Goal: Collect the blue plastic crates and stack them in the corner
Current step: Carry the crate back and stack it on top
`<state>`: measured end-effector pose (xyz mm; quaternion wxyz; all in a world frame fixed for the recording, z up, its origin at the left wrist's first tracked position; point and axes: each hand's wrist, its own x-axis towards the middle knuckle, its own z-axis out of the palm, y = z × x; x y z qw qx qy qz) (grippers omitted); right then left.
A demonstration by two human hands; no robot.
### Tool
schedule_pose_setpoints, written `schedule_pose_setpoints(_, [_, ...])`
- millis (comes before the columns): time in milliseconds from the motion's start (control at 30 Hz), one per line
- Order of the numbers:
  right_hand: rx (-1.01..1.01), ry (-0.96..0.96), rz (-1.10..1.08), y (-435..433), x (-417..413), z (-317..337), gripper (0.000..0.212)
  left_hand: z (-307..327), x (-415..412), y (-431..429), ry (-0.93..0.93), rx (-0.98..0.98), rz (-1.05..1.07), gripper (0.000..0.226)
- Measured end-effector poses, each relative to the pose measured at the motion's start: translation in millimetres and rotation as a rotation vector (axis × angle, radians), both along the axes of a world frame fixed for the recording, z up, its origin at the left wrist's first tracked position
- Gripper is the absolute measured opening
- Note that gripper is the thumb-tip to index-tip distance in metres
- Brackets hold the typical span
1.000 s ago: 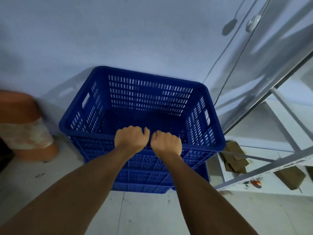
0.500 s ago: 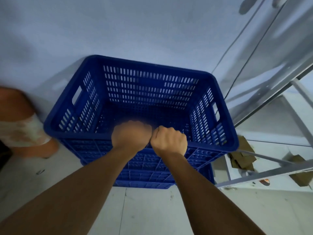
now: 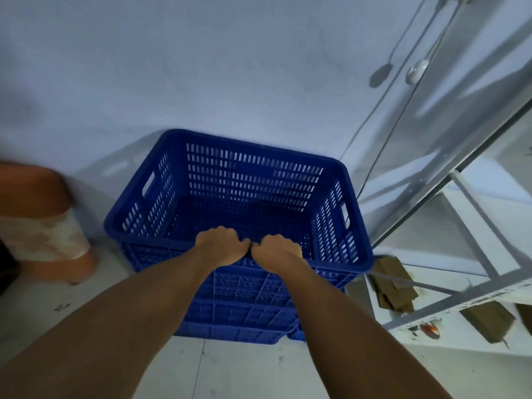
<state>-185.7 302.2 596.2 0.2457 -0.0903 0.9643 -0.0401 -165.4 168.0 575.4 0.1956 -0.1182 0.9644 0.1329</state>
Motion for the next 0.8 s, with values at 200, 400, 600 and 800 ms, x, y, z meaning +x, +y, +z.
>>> schedule_pose_setpoints(200, [0.058,0.071,0.108,3.7,1.3,-21.3,0.052,-9.3,-4.0,-17.3,-0.007,-0.041,-0.057,0.063])
schedule_pose_setpoints(400, [0.001,0.238,0.041,3.6,-13.0,-27.0,0.057,-8.3,-18.4,-17.4,0.097,-0.009,-0.046,0.054])
schedule_pose_setpoints(600, [-0.010,0.330,0.044,2.7,-11.0,-34.4,0.059,-19.2,-20.8,-16.7,0.165,-0.052,-0.057,0.055])
schedule_pose_setpoints(800, [-0.018,0.269,0.030,4.8,-6.2,-31.4,0.060,-16.2,-8.0,-14.4,0.207,-0.071,-0.038,0.061])
